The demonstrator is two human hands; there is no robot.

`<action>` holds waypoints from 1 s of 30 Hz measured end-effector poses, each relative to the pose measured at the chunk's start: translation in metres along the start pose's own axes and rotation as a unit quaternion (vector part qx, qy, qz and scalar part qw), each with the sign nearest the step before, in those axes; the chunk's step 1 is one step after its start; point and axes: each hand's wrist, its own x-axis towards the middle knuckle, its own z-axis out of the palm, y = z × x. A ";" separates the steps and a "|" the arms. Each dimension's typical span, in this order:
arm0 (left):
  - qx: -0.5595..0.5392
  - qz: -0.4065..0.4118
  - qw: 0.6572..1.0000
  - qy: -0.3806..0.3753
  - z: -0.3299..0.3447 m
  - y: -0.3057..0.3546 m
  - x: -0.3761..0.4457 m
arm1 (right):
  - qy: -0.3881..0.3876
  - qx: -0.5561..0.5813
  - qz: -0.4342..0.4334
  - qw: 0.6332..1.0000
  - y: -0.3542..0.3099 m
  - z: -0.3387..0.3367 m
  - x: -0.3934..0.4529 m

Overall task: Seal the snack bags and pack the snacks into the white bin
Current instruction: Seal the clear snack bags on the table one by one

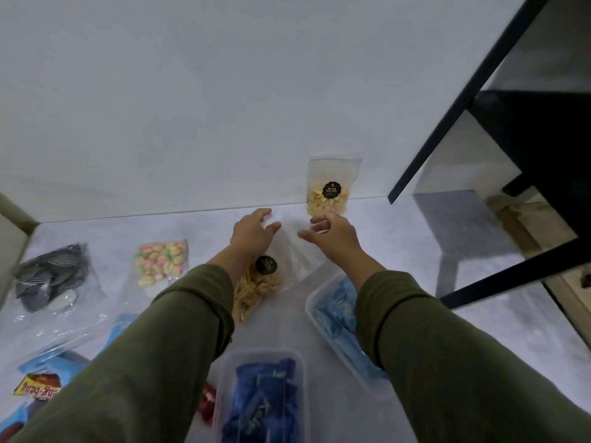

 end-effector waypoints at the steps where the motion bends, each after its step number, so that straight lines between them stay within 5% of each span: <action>1: 0.002 -0.001 1.000 -0.014 0.001 -0.004 0.000 | 0.002 -0.008 0.005 1.000 0.004 0.005 -0.002; 9: 0.017 0.053 0.998 -0.025 -0.004 -0.015 0.001 | 0.034 -0.026 0.045 0.998 0.006 0.026 -0.015; 18: -0.173 0.090 0.980 0.043 -0.056 -0.003 -0.034 | 0.076 -0.009 -0.024 0.997 -0.050 0.015 -0.047; 30: -0.243 0.188 0.945 0.116 -0.155 0.053 -0.105 | 0.095 0.008 -0.146 0.985 -0.158 -0.037 -0.095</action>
